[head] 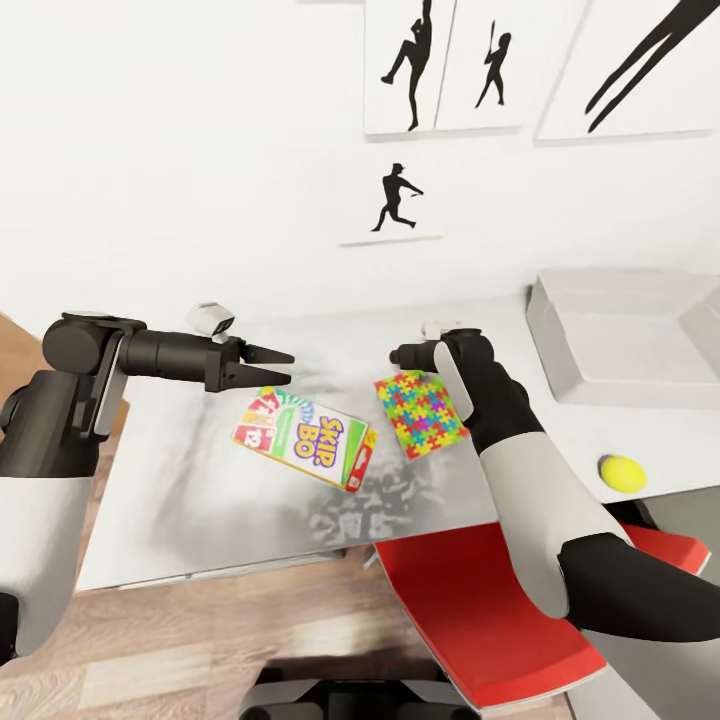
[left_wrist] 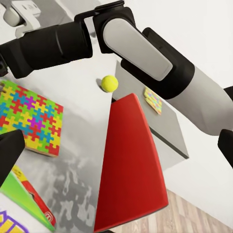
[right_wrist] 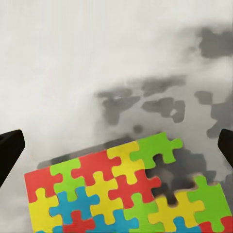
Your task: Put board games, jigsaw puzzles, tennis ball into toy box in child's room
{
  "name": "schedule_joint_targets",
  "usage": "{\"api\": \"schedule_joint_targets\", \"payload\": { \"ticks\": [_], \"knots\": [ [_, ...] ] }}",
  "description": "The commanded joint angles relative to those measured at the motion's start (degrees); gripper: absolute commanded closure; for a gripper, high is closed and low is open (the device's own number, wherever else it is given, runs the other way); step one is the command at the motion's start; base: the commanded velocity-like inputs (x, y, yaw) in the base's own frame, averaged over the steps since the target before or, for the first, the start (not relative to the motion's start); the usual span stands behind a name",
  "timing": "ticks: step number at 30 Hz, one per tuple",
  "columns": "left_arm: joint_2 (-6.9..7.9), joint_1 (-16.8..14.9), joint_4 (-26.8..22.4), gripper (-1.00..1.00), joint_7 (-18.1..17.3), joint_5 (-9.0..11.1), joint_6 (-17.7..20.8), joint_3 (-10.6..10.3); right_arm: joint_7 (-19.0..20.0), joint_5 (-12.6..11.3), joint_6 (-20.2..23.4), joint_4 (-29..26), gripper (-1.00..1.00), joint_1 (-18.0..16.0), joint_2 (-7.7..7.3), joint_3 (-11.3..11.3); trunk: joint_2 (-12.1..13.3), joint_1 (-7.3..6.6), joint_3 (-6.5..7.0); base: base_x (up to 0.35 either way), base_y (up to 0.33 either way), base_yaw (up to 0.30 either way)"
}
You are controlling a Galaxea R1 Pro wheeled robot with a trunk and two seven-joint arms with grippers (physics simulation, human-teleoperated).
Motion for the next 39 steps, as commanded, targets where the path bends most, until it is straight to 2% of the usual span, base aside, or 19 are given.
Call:
{"api": "schedule_joint_targets", "payload": {
  "ticks": [1, 24, 39],
  "knots": [
    [0.06, -0.1, 0.0, -1.00, -0.1, 0.2, 0.6, -0.1, -0.6, -0.6, 0.2, 0.0, -1.00, 0.0, -0.02, 0.1, -0.1, 0.04, -0.12, 0.068, 0.001, 0.000],
    [0.06, -0.1, 0.0, -1.00, -0.1, 0.1, 0.6, -0.2, -0.6, -0.5, 0.2, 0.0, -1.00, 0.0, -0.02, 0.2, -0.1, 0.04, -1.01, 0.039, 0.000, 0.000],
    [0.06, 0.0, 0.0, -1.00, -0.1, 0.1, 0.6, -0.2, -0.6, -0.4, 0.2, 0.0, -1.00, 0.0, -0.05, 0.2, -0.1, 0.04, -2.09, 0.002, 0.000, 0.000]
  ]
}}
